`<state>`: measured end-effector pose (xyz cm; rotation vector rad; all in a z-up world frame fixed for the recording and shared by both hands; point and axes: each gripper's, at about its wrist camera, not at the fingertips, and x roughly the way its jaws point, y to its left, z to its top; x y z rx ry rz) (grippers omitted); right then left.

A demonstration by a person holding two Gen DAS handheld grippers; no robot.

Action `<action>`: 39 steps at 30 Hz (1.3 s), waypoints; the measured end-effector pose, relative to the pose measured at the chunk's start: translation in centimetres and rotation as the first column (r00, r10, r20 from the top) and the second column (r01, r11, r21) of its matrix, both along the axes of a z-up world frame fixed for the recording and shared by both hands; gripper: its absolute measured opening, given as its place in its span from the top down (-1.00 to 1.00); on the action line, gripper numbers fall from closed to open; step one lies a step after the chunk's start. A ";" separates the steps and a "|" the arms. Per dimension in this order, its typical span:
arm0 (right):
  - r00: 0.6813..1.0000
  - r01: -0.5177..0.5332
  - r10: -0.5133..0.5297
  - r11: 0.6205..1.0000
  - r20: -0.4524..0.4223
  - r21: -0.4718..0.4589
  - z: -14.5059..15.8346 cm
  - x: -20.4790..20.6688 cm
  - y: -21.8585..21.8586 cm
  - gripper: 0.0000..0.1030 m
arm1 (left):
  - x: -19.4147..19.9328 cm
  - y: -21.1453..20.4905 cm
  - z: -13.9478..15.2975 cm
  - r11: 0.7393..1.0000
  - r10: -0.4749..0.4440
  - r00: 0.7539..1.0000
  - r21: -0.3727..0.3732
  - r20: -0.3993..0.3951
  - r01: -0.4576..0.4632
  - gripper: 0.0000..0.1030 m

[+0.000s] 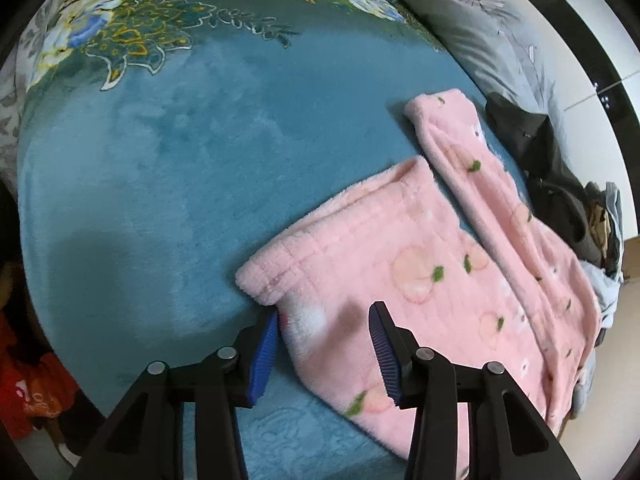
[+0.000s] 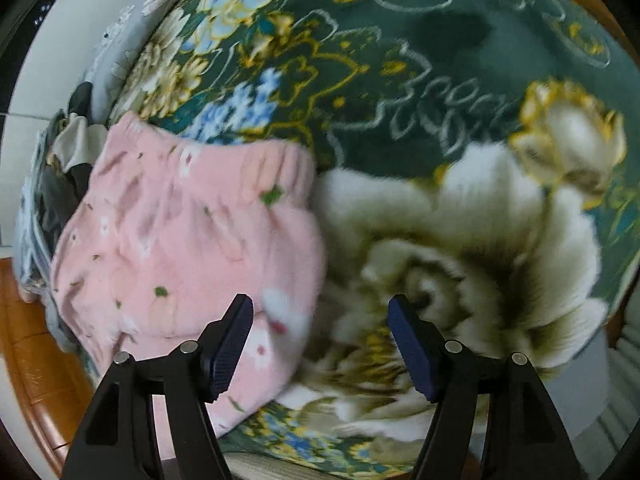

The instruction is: Fold clothes

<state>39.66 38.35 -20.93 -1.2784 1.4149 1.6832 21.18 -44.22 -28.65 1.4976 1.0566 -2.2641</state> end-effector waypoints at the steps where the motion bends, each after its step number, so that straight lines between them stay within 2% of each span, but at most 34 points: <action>1: 1.000 -0.005 0.005 1.000 -0.011 0.004 -0.1 -0.6 -0.1 -0.38 | 0.2 -0.2 -0.2 1.000 0.017 1.000 0.003 0.002 -0.017 0.32; 3: 1.000 -0.010 0.010 1.000 -0.002 0.017 -0.4 -1.3 -0.2 -0.38 | 0.5 -0.6 -0.7 0.997 0.072 0.997 0.026 0.005 -0.072 0.50; 4: 1.000 0.000 0.000 1.000 0.003 0.018 -0.6 -1.6 -0.1 -0.28 | 0.8 -0.9 -0.8 0.994 0.102 0.995 0.047 0.000 -0.102 0.64; 5: 1.000 0.010 -0.010 1.000 0.001 0.011 -0.8 -1.9 -0.1 -0.14 | 1.2 -1.3 -1.0 0.989 0.129 0.992 0.071 -0.005 -0.128 0.80; 6: 1.000 0.011 -0.011 1.000 0.007 -0.002 -1.0 -2.2 -0.1 0.29 | 1.5 -1.5 -1.1 0.984 0.155 0.988 0.095 -0.010 -0.154 0.81; 7: 1.000 0.000 0.000 1.000 0.019 -0.008 -1.0 -2.7 -0.2 0.56 | 1.6 -1.5 -1.0 0.981 0.171 0.985 0.097 -0.012 -0.169 0.84; 9: 0.999 -0.032 0.032 1.000 0.027 0.001 -0.5 -3.7 -0.3 0.75 | 1.6 -1.4 -0.6 0.979 0.191 0.982 0.083 -0.016 -0.189 0.87; 12: 0.997 -0.068 0.070 0.996 -0.027 0.052 2.0 -5.5 -0.3 0.82 | 0.9 -1.3 1.2 0.978 0.206 0.977 0.029 -0.055 -0.204 0.89; 17: 0.976 -0.078 0.104 0.988 -0.191 0.136 8.2 -7.6 0.5 0.84 | -0.8 -2.6 6.5 0.979 0.202 0.965 0.033 -0.168 -0.199 0.90; 19: 0.965 -0.112 0.147 0.980 -0.216 0.166 10.3 -7.9 -0.1 0.85 | -1.1 -3.0 9.2 0.982 0.189 0.957 0.011 -0.221 -0.191 0.90; 21: 0.963 -0.155 0.187 0.974 -0.195 0.168 10.8 -7.0 -1.1 0.85 | -0.6 -3.6 11.4 0.982 0.176 0.952 -0.027 -0.252 -0.188 0.91; 23: 0.972 -0.155 0.171 0.982 -0.163 0.107 9.6 -5.4 -1.6 0.85 | 0.0 -4.4 11.9 0.979 0.174 0.959 -0.066 -0.226 -0.193 0.90; 25: 0.981 -0.113 0.117 0.993 -0.158 0.035 8.6 -3.8 -1.8 0.85 | 0.1 -5.1 11.7 0.976 0.190 0.964 -0.069 -0.185 -0.205 0.91; 28: 0.974 -0.097 0.102 0.995 -0.200 0.034 9.2 -4.7 -1.7 0.85 | 0.2 -6.1 11.2 0.972 0.218 0.968 -0.064 -0.121 -0.227 0.91; 32: 0.949 -0.096 0.110 0.993 -0.296 0.062 11.9 -8.5 -0.8 0.86 | -1.7 -6.0 12.2 0.971 0.224 0.971 -0.064 -0.084 -0.230 0.91; 37: 0.919 -0.057 0.078 0.996 -0.387 0.066 14.4 -13.8 1.4 0.87 | -7.3 -4.8 14.6 0.976 0.198 0.978 -0.082 -0.069 -0.203 0.91; 39: 0.917 -0.051 0.074 0.996 -0.393 0.068 14.5 -15.7 2.1 0.88 | -10.0 -4.1 15.4 0.978 0.179 0.983 -0.103 -0.048 -0.183 0.91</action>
